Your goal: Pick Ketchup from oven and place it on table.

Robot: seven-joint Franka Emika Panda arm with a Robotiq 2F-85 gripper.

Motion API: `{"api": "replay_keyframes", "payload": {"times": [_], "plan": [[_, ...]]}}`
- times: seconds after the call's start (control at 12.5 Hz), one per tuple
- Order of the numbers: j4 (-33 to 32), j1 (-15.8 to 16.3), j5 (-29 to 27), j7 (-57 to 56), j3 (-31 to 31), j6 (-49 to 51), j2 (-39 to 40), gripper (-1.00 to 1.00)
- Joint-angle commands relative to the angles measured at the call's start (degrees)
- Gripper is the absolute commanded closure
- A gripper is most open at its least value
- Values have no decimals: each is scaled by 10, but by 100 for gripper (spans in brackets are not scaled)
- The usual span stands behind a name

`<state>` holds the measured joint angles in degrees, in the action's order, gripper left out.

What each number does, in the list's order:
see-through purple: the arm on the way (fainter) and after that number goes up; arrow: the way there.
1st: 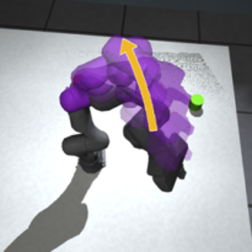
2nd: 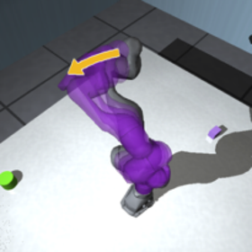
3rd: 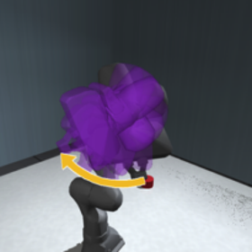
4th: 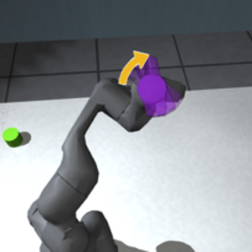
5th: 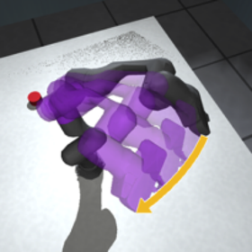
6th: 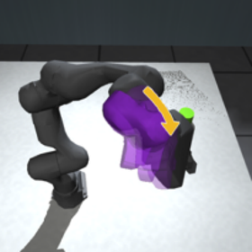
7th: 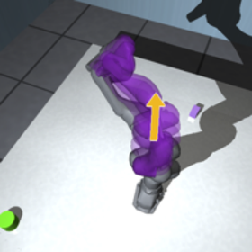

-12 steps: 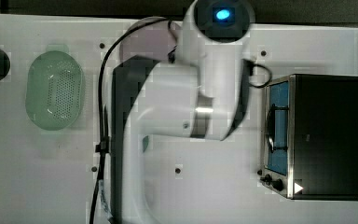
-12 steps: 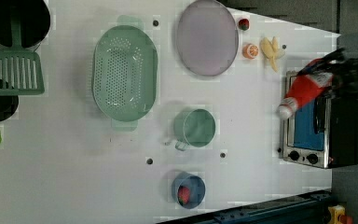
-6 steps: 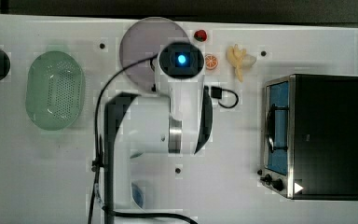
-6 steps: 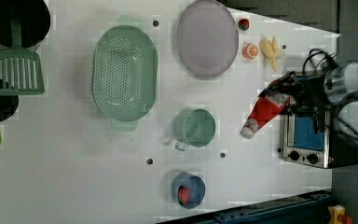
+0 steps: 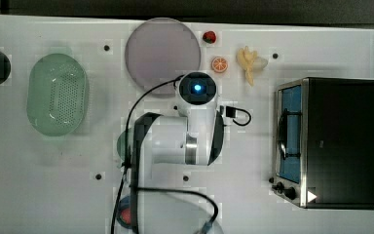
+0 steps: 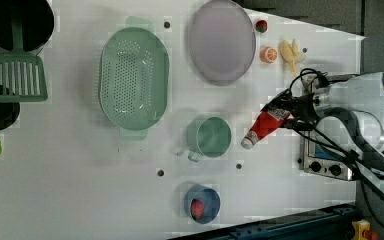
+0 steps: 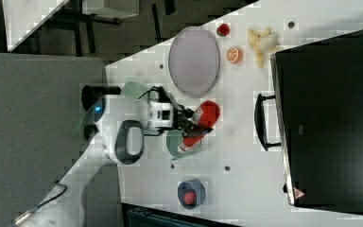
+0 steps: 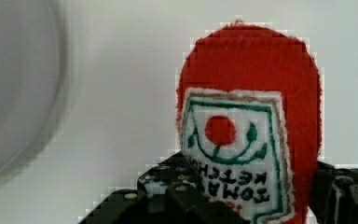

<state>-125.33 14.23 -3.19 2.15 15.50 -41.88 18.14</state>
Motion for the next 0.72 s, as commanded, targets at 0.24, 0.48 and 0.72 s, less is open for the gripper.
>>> {"api": "replay_keyframes", "payload": {"times": [0.24,0.48,0.72], "plan": [[-8,-2,-10,4,4,-51,45,-75],[-4,1,-10,10,4,-74,15,-100],[24,1,-10,16,3,9,-85,-100]]}}
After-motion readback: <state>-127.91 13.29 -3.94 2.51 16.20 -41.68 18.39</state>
